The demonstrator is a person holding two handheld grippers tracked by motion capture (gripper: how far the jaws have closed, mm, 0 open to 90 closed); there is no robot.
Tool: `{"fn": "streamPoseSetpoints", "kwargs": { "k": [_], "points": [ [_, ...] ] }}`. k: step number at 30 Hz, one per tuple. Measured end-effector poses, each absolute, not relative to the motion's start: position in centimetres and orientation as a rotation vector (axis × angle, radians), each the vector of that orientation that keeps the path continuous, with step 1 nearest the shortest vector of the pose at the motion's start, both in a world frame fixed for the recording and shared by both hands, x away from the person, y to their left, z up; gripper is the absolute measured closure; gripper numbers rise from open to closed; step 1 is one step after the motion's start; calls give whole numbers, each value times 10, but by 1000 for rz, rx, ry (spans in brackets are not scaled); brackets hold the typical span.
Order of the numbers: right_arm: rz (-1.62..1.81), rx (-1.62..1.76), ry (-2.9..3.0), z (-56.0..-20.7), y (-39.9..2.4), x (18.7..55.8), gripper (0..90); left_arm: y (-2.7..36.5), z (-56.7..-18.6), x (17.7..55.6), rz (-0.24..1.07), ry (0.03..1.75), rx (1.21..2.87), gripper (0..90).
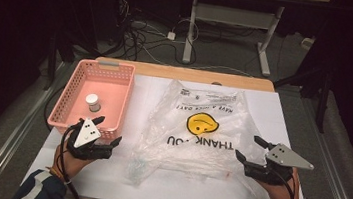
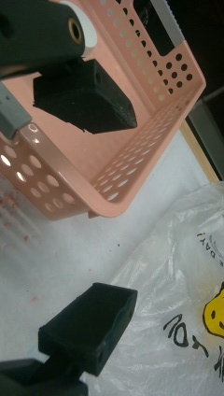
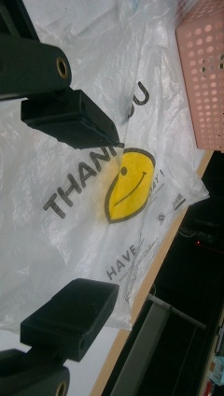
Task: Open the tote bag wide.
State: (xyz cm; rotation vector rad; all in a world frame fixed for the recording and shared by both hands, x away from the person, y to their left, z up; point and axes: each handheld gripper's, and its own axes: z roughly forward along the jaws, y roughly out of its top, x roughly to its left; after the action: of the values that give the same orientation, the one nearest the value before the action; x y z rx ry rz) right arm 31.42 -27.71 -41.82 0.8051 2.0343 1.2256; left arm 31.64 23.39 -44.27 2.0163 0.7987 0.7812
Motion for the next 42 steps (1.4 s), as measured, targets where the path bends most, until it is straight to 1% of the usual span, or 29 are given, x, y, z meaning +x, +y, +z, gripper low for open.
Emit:
{"fn": "streamPoseSetpoints", "kwargs": {
  "k": [10, 15, 22, 23, 24, 25, 26, 27, 31, 32, 33, 34, 35, 40, 42],
  "points": [
    [1193, 797, 2046, -417, -273, 317, 260, 230, -444, 315, 793, 763, 2034, 162],
    [1170, 774, 2025, -409, -273, 321, 275, 232, -443, 313, 798, 768, 2033, 164],
    [1151, 803, 1993, -388, -283, 345, 307, 234, -443, 313, 791, 772, 2023, 164],
    [1130, 811, 1995, -385, -284, 353, 313, 234, -443, 314, 787, 775, 2021, 164],
    [1104, 838, 2016, -380, -286, 372, 325, 234, -444, 314, 788, 775, 2024, 164],
    [1104, 838, 2016, -380, -286, 372, 325, 234, -444, 315, 788, 773, 2027, 164],
    [1076, 855, 2034, -376, -287, 393, 341, 233, -444, 315, 784, 773, 2028, 164],
    [1056, 878, 2052, -375, -287, 405, 346, 233, -444, 316, 786, 770, 2033, 164],
    [945, 948, 2093, -382, -289, 454, 379, 231, -444, 316, 784, 764, 2032, 164],
    [945, 948, 2093, -382, -289, 454, 379, 230, -444, 316, 781, 762, 2032, 164],
    [900, 1018, 2120, -390, -291, 479, 388, 230, -444, 316, 775, 761, 2034, 164],
    [902, 1044, 2133, -395, -293, 490, 391, 228, -445, 316, 770, 765, 2049, 164],
    [914, 1090, 2135, -399, -296, 500, 413, 228, -445, 316, 767, 765, 2049, 164],
    [854, 1215, 2169, -426, -295, 539, 452, 226, -448, 320, 744, 769, 2054, 165],
    [837, 1240, 2207, -436, -292, 551, 505, 226, -448, 320, 742, 767, 2059, 164]
  ]
}}
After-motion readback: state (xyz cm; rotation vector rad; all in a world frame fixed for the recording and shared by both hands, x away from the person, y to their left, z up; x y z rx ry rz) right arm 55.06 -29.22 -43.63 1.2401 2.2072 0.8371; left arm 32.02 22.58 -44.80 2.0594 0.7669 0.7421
